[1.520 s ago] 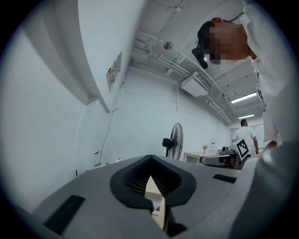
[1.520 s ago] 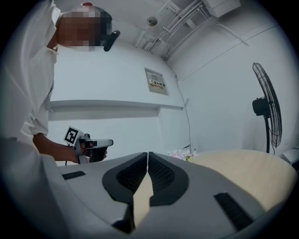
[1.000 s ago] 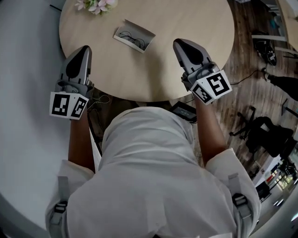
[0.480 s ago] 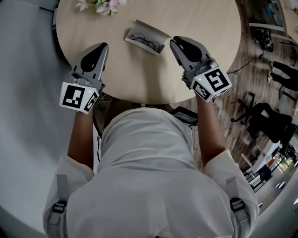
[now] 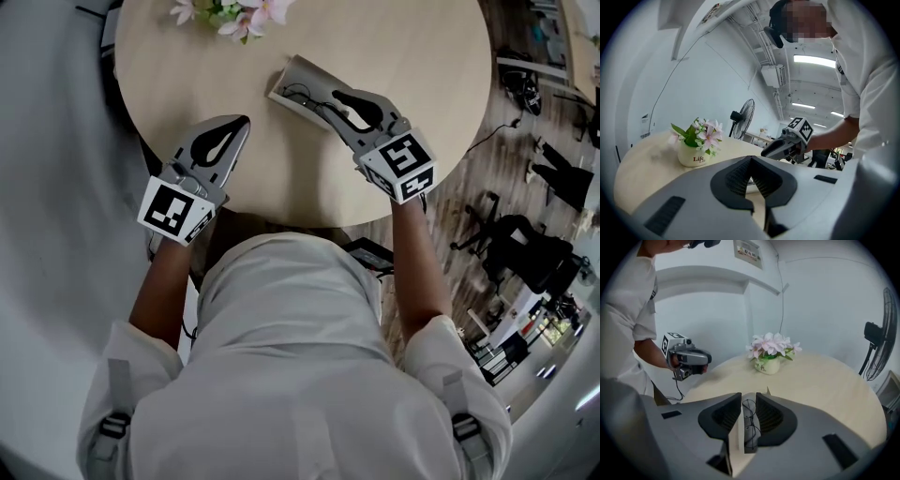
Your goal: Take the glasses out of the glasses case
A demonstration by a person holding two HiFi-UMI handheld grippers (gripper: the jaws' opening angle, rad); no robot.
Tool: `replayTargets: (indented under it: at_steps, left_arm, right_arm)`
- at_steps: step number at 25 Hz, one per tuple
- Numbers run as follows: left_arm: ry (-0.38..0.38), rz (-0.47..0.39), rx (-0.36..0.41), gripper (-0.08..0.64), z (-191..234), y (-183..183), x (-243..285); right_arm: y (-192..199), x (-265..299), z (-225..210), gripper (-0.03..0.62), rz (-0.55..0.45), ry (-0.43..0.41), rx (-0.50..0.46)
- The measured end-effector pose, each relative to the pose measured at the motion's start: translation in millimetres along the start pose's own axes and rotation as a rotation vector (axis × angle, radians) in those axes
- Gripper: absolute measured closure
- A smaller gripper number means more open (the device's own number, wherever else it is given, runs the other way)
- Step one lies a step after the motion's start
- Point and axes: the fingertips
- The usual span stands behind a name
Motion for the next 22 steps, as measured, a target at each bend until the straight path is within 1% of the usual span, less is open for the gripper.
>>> replayTargets:
  at_steps: [5, 9, 11, 17, 20, 22]
  left_arm:
    - [0.046, 0.016, -0.024, 0.548, -1.9, 15.1, 5.6]
    - [0.061, 0.013, -0.077, 0.548, 0.3, 23.6, 9.1]
    - [0.067, 0.013, -0.094, 0.548, 1.3, 27.6, 10.9]
    - [0.081, 0.013, -0.135, 0.548, 7.2, 38.9, 16.4]
    - [0.076, 0.012, -0.153, 0.548, 10.3, 39.7, 16.1]
    - [0.076, 0.014, -0.170, 0.548, 12.2, 40.4, 15.9]
  right_arm:
    - [18.4, 34.7, 2.3, 0.492, 0.198, -0.044, -0.049]
    - [43.3, 57.2, 5.1, 0.503, 0.378, -0.069, -0.052]
    - [48.5, 64.2, 5.0, 0.503, 0.415, -0.076, -0.057]
    - [55.4, 81.1, -2.5, 0.505, 0.483, -0.085, -0.059]
    - [54.2, 82.7, -5.0, 0.512, 0.505, -0.087, -0.052]
    - [54.6, 83.1, -3.7, 0.515, 0.519, -0.108, -0.038]
Point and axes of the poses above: the fingertips, and each gripper's own axes: x forward along the fingers, z to its left, y out of its underside, and after that the axes turned 15 degrees about z, right-handed
